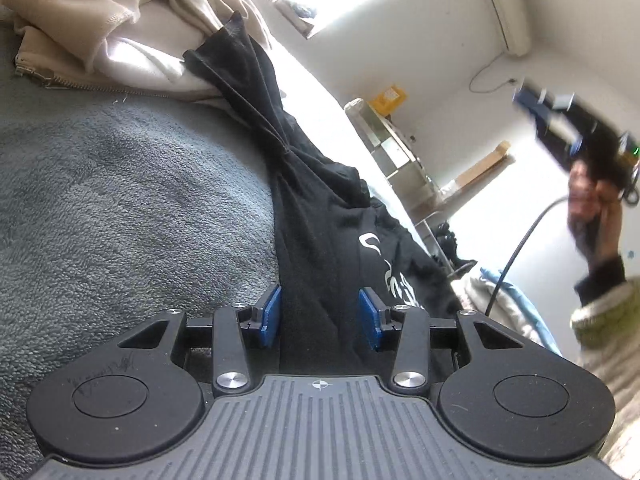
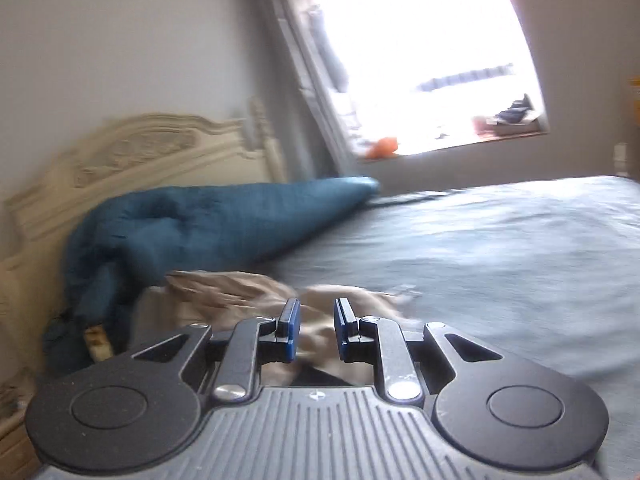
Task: Fold clothes
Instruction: 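Release the folded edge with the right gripper and withdraw it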
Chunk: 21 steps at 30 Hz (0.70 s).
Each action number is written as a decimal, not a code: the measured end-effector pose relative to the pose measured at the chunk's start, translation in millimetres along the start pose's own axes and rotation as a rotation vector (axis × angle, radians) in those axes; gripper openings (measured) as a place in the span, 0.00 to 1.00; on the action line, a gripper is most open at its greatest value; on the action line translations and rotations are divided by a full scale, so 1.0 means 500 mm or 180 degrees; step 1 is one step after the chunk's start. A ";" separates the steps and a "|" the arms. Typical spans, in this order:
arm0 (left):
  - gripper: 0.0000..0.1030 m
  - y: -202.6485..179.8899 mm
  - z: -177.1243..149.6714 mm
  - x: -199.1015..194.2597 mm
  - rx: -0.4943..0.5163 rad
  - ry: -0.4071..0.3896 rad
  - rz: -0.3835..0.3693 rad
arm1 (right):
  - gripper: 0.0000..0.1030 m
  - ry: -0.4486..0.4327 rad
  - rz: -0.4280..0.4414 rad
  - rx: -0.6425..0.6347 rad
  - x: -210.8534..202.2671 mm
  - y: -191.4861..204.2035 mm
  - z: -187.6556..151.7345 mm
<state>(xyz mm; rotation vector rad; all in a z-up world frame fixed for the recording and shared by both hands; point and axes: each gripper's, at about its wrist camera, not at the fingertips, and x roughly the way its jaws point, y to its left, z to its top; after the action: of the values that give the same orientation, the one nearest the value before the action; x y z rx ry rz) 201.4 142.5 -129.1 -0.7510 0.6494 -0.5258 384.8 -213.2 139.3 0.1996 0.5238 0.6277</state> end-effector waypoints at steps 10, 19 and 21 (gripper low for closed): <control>0.40 0.001 0.006 0.016 0.0133 -0.0009 0.0033 | 0.26 0.1127 -0.0732 0.0424 0.277 -0.158 -0.143; 0.40 0.014 0.008 0.001 0.0099 -0.0006 -0.0045 | 0.51 0.1481 -0.0491 -0.0634 0.458 -0.162 -0.166; 0.40 0.014 0.009 -0.003 0.0104 -0.0008 -0.0046 | 0.52 0.1578 -0.0398 -0.0897 0.475 -0.157 -0.173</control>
<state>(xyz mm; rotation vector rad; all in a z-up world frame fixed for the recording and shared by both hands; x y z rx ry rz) 205.0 149.7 -131.7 -0.7260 0.6320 -0.5475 542.2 -129.9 -56.9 -0.2619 0.9081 0.6217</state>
